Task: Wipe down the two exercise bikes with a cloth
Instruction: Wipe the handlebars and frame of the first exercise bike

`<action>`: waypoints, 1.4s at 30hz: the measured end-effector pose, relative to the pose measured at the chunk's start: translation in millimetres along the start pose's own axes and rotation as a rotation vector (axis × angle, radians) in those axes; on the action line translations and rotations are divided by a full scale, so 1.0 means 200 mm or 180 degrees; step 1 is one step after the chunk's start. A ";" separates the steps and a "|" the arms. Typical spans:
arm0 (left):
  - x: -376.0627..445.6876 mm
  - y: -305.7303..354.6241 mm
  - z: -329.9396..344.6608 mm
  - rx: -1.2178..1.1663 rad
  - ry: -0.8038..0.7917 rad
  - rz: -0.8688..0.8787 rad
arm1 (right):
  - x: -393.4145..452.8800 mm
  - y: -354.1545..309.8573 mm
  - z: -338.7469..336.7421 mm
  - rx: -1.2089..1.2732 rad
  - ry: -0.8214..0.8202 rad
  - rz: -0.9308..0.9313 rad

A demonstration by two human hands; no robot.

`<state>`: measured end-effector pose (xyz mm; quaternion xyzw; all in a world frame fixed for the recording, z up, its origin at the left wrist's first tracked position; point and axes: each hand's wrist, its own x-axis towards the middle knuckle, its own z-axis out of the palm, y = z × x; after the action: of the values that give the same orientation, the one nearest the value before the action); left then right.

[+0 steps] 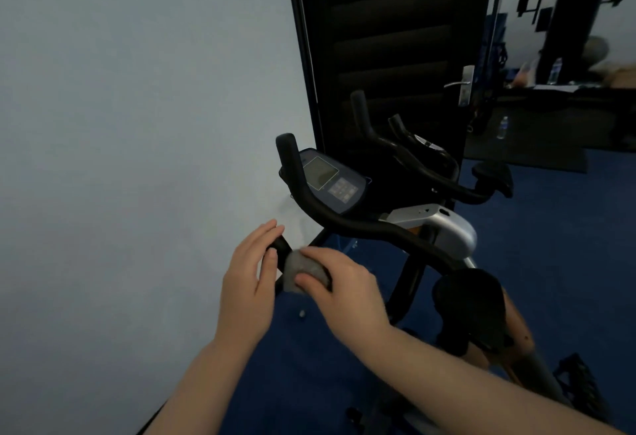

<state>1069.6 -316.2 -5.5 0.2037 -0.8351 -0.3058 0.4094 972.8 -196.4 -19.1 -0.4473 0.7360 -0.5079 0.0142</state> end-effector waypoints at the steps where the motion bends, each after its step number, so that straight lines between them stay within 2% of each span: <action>1: 0.01 0.00 -0.01 -0.0171 0.0009 -0.0107 | 0.04 -0.02 0.03 0.0038 0.0000 0.0034; 3: 0.03 0.01 -0.04 -0.0445 -0.0105 -0.0315 | 0.05 -0.04 0.07 0.0018 0.0034 -0.0056; 6: 0.06 0.01 -0.09 -0.0614 -0.0266 -0.0381 | 0.01 0.01 0.02 -0.0074 -0.0249 -0.0320; 8: 0.09 0.01 -0.10 -0.0726 -0.0226 -0.0462 | 0.08 0.01 -0.02 -0.0013 -0.0387 -0.0223; 11: 0.09 0.02 -0.09 -0.0859 -0.0089 -0.0508 | 0.22 -0.06 0.00 0.0652 -0.0183 -0.0015; 13: 0.08 0.02 -0.08 -0.0889 -0.0028 -0.0529 | 0.21 -0.09 0.05 0.0751 -0.0108 -0.0041; 18: 0.06 0.02 -0.06 -0.0839 0.0012 -0.0473 | 0.09 0.03 -0.03 0.0022 -0.0391 -0.0065; 22: 0.04 0.02 -0.02 -0.0846 0.0211 -0.0499 | 0.22 -0.02 -0.04 0.0123 -0.0456 0.0092; 25: 0.04 0.01 -0.01 -0.0787 0.0240 -0.0476 | 0.13 0.00 -0.03 -0.0024 -0.0486 -0.0010; 29: 0.05 0.02 0.00 -0.0797 0.0308 -0.0527 | 0.20 0.05 -0.17 -0.0306 -0.1089 0.0049; 32: 0.04 0.03 0.02 -0.0768 0.0440 -0.0526 | 0.25 0.02 -0.11 -0.0066 -0.0799 0.0169; 35: 0.02 0.03 0.03 -0.0767 0.0428 -0.0538 | 0.13 0.02 -0.04 -0.0120 -0.0654 -0.0011; 37: 0.03 0.04 0.02 -0.0744 0.0384 -0.0548 | 0.13 0.06 -0.13 -0.0579 -0.0969 -0.0232; 39: 0.03 0.04 0.03 -0.0678 0.0386 -0.0560 | 0.22 0.10 -0.26 -0.0947 -0.1550 -0.0113; 41: 0.02 0.04 0.04 -0.0560 0.0445 -0.0575 | 0.30 0.11 -0.33 -0.0911 -0.1988 0.0125; 42: 0.01 0.04 0.06 -0.0520 0.0478 -0.0581 | 0.32 0.10 -0.32 -0.0784 -0.2007 0.0125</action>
<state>1058.6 -307.8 -4.3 0.2671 -0.7524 -0.3926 0.4565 891.2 -191.2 23.8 -0.5664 0.7597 -0.2515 0.1968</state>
